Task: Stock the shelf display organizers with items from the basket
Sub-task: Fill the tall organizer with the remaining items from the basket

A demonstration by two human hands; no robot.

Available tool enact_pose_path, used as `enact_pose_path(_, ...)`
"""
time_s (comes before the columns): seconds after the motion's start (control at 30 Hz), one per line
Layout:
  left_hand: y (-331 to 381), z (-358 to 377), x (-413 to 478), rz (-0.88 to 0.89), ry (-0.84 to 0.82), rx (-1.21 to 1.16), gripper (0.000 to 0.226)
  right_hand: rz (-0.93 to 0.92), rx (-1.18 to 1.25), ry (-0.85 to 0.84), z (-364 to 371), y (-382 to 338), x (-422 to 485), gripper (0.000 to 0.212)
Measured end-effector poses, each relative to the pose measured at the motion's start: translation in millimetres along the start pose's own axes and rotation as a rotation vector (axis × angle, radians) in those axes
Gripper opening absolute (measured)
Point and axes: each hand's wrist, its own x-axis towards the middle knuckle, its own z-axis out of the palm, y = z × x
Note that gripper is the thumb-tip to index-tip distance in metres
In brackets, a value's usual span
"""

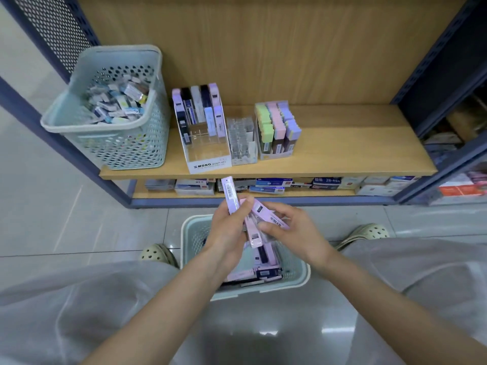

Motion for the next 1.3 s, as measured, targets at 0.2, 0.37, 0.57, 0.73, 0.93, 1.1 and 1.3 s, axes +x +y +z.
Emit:
enact_pose_path(0.2, 45, -14, -8, 0.064, -0.007, -0.034, 0.014, -0.012, 0.133, 0.041, 9, -35, 10, 0.018)
enact_pose_path(0.37, 79, -25, -3, 0.163, 0.034, -0.023, 0.005, -0.045, 0.134, -0.055, 11, -65, 38, 0.017)
enact_pose_path(0.57, 126, -44, 18, 0.311, 0.131, 0.054, 0.016, -0.023, 0.104, -0.045, 19, -89, 89, 0.011)
enact_pose_path(0.73, 153, -64, 34, 0.402, 0.201, 0.154, 0.015, -0.040, -0.154, 0.141, 10, -87, 147, 0.011)
enact_pose_path(0.93, 167, -74, 50, 0.452, 0.238, 0.168, 0.012, -0.141, -0.450, 0.200, 9, -87, 210, 0.010)
enact_pose_path(1.1, 176, -70, 62, 0.500, 0.232, 0.170, 0.015, -0.264, -0.821, 0.198, 8, -87, 252, 0.018)
enact_pose_path(1.3, 178, -72, 71, 0.481, 0.210, 0.182, 0.015, -0.298, -0.903, 0.129, 14, -77, 275, 0.009)
